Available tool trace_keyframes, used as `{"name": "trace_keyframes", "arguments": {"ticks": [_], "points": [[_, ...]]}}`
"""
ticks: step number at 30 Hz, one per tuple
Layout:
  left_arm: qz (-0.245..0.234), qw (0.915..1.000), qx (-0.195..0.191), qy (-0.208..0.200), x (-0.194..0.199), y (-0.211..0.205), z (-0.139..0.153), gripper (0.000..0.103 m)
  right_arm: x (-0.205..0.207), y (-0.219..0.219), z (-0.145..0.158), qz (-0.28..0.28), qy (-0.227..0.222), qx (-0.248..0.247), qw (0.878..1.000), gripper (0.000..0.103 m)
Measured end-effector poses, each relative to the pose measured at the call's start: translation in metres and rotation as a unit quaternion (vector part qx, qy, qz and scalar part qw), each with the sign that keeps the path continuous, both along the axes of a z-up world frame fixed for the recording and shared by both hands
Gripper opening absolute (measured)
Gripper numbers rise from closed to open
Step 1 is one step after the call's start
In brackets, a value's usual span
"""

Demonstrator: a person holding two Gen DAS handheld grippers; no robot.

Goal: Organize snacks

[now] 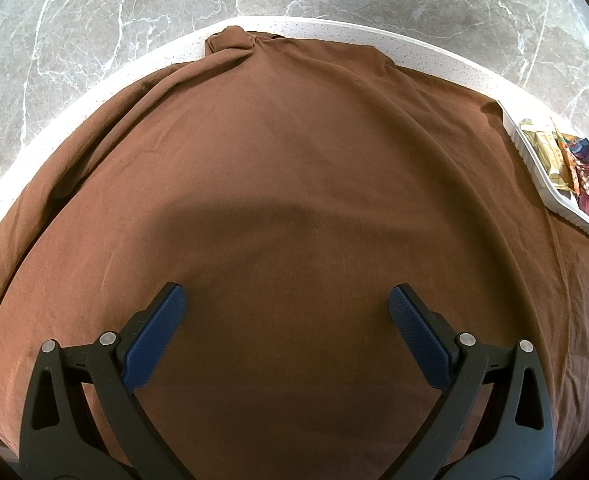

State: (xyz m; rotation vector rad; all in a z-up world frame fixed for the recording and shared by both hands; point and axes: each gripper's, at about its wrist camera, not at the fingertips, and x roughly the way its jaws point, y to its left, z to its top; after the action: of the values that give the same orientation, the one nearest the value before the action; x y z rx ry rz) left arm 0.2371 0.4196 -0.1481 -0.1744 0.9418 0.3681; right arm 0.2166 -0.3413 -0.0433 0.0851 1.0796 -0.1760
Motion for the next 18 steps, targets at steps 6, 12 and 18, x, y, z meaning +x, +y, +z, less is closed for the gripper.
{"name": "trace_keyframes", "arguments": {"ticks": [6, 12, 18], "points": [[0.005, 1.0, 0.0, -0.001, -0.0003, -0.0018, 0.0003, 0.103, 0.0001, -0.0001, -0.0001, 0.0, 0.0, 0.0, 1.0, 0.103], [0.005, 1.0, 0.0, -0.001, 0.0008, -0.0012, 0.0003, 0.103, 0.0002, -0.0001, -0.0001, 0.0, 0.0, 0.0, 1.0, 0.103], [0.01, 0.9999, -0.006, 0.004, 0.0003, -0.0027, 0.0016, 0.103, 0.0002, -0.0001, -0.0001, 0.0, 0.0, 0.0, 1.0, 0.103]]}}
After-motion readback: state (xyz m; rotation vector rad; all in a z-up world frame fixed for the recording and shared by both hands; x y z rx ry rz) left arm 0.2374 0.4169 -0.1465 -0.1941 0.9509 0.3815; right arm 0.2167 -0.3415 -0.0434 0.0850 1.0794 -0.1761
